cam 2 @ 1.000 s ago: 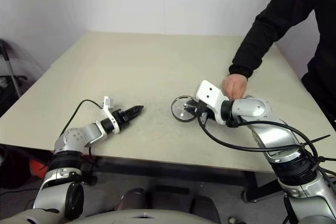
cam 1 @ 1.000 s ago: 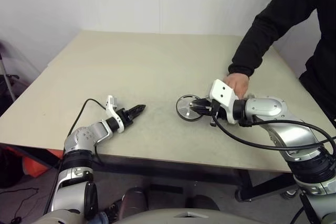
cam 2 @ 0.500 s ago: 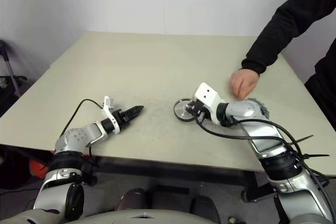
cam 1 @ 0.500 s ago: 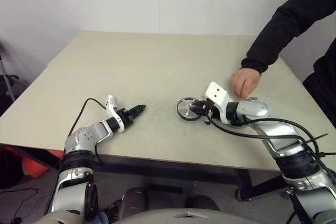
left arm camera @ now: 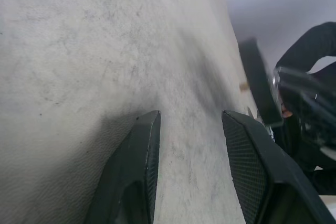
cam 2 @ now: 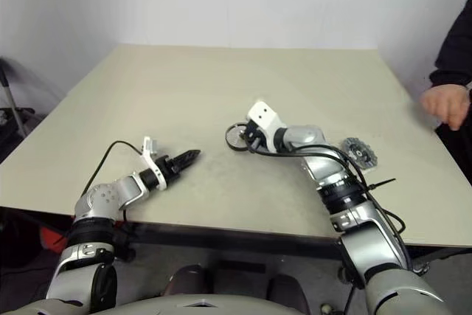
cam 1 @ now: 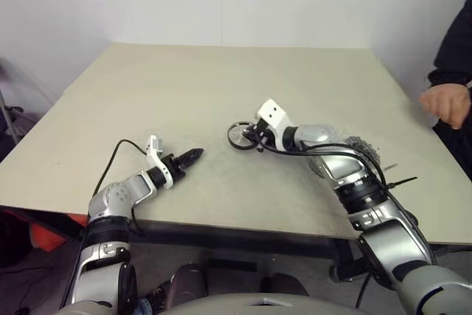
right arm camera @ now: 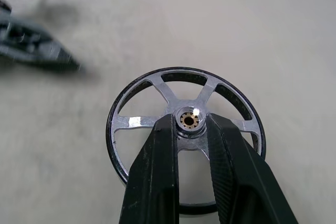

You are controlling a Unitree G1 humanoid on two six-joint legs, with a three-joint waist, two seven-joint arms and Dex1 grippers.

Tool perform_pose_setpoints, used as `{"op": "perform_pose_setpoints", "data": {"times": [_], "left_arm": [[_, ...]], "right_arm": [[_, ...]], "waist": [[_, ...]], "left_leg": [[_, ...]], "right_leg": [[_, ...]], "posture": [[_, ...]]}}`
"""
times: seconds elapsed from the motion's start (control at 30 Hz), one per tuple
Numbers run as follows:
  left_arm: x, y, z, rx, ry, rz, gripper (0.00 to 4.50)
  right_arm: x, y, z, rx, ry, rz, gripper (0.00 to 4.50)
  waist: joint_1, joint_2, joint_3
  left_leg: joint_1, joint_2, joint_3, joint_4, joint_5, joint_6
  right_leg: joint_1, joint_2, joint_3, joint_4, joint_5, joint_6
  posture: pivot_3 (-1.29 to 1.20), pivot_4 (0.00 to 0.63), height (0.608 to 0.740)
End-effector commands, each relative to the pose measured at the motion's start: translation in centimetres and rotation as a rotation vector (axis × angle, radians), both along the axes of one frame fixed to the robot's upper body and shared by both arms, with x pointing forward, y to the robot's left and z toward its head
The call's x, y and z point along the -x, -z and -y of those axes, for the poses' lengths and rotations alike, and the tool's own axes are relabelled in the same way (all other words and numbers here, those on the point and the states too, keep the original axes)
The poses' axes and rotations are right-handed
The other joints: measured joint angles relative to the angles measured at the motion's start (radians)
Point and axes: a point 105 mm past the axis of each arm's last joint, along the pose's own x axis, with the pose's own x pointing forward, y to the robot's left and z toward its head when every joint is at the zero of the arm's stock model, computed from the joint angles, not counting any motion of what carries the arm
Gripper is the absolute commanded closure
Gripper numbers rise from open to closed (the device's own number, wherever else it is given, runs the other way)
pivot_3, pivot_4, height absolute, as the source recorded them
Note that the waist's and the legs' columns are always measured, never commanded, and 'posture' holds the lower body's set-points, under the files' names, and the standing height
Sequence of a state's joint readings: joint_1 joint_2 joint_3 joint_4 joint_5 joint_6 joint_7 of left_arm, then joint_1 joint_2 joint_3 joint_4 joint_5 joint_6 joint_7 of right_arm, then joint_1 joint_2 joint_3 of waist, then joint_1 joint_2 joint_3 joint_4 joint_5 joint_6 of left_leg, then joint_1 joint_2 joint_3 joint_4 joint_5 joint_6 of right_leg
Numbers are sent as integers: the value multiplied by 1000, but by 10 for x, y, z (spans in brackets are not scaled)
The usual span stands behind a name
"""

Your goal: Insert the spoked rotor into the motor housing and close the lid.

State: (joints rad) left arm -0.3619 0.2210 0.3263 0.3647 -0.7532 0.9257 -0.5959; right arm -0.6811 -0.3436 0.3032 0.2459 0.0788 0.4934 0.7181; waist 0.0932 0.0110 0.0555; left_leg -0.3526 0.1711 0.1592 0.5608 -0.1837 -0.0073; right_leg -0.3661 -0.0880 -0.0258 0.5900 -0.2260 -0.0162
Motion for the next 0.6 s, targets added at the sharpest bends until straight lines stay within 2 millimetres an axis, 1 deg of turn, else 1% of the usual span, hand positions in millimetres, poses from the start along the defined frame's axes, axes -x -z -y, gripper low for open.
{"op": "perform_pose_setpoints", "data": {"times": [0.03,0.23,0.4,0.47,0.53,0.6], "left_arm": [[7,21,-5,-47,-20,-90,2483],[3,19,-7,-53,-26,-82,2483],[0,19,-10,-59,-32,-80,2483],[0,19,-11,-61,-33,-80,2483],[0,19,-11,-61,-35,-79,2483],[-1,19,-11,-61,-37,-77,2483]], "right_arm": [[-16,-15,-6,-59,36,54,4085],[-19,10,-16,-61,45,4,4085],[-22,12,-18,-93,58,-14,4085],[-23,12,-17,-96,65,-8,3366],[-20,3,-18,-139,40,-2,2862],[-14,-6,-21,-188,4,1,2163]], "waist": [[0,0,0],[0,0,0],[0,0,0],[0,0,0],[0,0,0],[0,0,0]], "left_leg": [[0,0,0,0,0,0],[-1,0,0,0,0,0],[0,0,0,0,0,-1],[0,0,0,0,1,-1],[0,0,0,0,1,-1],[0,0,1,0,1,-1]], "right_leg": [[0,0,0,0,0,-1],[0,0,0,0,1,-1],[0,0,0,0,0,-1],[0,0,0,0,0,-1],[0,0,0,0,-1,1],[0,0,0,0,-2,3]], "posture": [[0,0,740],[0,0,740],[0,0,740],[0,0,740],[0,0,740],[0,0,740]]}}
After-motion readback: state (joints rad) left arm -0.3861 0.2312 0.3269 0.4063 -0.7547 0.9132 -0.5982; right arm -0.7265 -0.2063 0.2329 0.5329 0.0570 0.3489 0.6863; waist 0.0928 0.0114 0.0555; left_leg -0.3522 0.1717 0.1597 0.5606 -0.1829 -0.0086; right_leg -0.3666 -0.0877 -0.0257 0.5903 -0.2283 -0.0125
